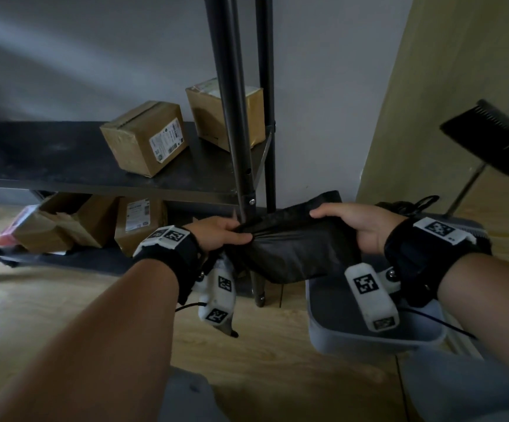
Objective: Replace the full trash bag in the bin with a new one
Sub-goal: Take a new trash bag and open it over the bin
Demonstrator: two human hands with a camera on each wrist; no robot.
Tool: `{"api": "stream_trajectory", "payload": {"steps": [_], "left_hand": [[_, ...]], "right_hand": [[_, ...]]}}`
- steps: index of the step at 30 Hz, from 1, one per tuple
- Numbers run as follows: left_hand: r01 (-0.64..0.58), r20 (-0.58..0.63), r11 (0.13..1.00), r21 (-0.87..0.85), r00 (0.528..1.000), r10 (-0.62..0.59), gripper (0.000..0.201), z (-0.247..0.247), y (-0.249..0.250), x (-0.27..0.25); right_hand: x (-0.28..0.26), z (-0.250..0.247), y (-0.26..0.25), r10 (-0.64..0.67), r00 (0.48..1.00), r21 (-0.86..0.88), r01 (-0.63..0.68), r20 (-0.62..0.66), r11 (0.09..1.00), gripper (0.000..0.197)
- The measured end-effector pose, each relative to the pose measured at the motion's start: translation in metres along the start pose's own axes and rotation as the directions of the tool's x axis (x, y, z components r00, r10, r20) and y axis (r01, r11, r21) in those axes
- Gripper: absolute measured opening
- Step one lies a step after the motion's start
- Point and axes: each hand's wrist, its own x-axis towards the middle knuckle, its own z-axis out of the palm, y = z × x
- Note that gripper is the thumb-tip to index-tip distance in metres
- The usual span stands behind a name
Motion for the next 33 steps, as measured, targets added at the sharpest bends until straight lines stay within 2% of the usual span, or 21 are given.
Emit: {"api": "stream_trajectory", "payload": {"steps": [3, 7, 9, 12, 14, 15, 16, 18, 20, 21, 22, 24, 27, 29, 31, 33], "left_hand": [[0.083, -0.027, 0.985, 0.152, 0.996, -0.079, 0.038, -0.013, -0.019, -0.006], [0.191, -0.069, 0.927, 0.322, 0.982, -0.178, 0.037, -0.025, -0.033, -0.012], [0.264, -0.093, 0.854, 0.448, 0.964, -0.250, 0.043, -0.027, -0.037, -0.014], [0.359, -0.169, 0.688, 0.630, 0.929, -0.331, 0.054, -0.031, -0.046, -0.010], [0.352, -0.173, 0.628, 0.694, 0.928, -0.329, 0.056, -0.028, -0.042, -0.009], [0.319, -0.133, 0.630, 0.708, 0.936, -0.325, 0.053, -0.024, -0.036, -0.010], [0.267, -0.064, 0.668, 0.694, 0.948, -0.312, 0.049, -0.018, -0.027, -0.012], [0.162, 0.099, 0.836, 0.524, 0.964, -0.248, 0.045, -0.005, -0.004, -0.015], [0.026, 0.135, 0.967, 0.253, 0.989, -0.062, 0.061, 0.009, 0.020, -0.015], [-0.048, 0.116, 0.991, 0.121, 0.993, 0.034, 0.068, 0.016, 0.030, -0.014], [-0.115, 0.101, 0.993, 0.016, 0.988, 0.113, 0.070, 0.024, 0.039, -0.010], [-0.201, 0.103, 0.976, -0.090, 0.972, 0.210, 0.069, 0.039, 0.051, -0.003], [-0.172, 0.068, 0.960, -0.221, 0.979, 0.191, 0.071, 0.051, 0.061, 0.001], [-0.107, 0.030, 0.977, -0.182, 0.993, 0.115, 0.068, 0.049, 0.062, 0.001], [-0.047, 0.038, 0.990, -0.133, 0.998, 0.052, 0.076, 0.048, 0.061, 0.000], [-0.093, 0.066, 0.992, -0.084, 0.993, 0.099, 0.068, 0.049, 0.060, -0.002]], "right_hand": [[0.001, -0.005, 0.003, -0.024, 1.000, 0.017, 0.024, 0.008, 1.000, 0.038], [0.001, -0.006, 0.003, -0.091, 0.995, 0.054, 0.089, 0.041, 0.995, 0.025], [0.002, -0.005, 0.003, -0.117, 0.992, 0.077, 0.113, 0.055, 0.991, 0.026], [0.005, -0.002, 0.003, -0.141, 0.987, 0.105, 0.133, 0.077, 0.986, 0.028], [0.007, 0.001, 0.002, -0.152, 0.984, 0.072, 0.146, 0.087, 0.987, 0.032], [0.008, 0.002, 0.002, -0.154, 0.983, 0.044, 0.150, 0.097, 0.988, 0.036], [0.008, 0.003, 0.001, -0.157, 0.981, 0.015, 0.156, 0.111, 0.988, 0.039], [0.005, 0.007, 0.000, -0.158, 0.978, -0.041, 0.165, 0.135, 0.985, 0.044], [0.003, 0.012, -0.002, -0.165, 0.974, -0.063, 0.177, 0.156, 0.982, 0.044], [0.003, 0.014, -0.002, -0.169, 0.972, -0.061, 0.181, 0.163, 0.982, 0.043], [0.002, 0.017, -0.002, -0.176, 0.970, -0.072, 0.190, 0.167, 0.979, 0.043], [0.000, 0.023, -0.003, -0.199, 0.966, -0.145, 0.223, 0.163, 0.964, 0.048], [-0.003, 0.029, -0.003, -0.269, 0.958, -0.201, 0.284, 0.100, 0.938, 0.053], [-0.004, 0.030, -0.002, -0.266, 0.961, -0.160, 0.274, 0.071, 0.948, 0.052], [-0.004, 0.031, -0.001, -0.270, 0.961, -0.132, 0.274, 0.052, 0.953, 0.054], [-0.003, 0.030, -0.001, -0.260, 0.965, -0.103, 0.263, 0.046, 0.959, 0.055]]}}
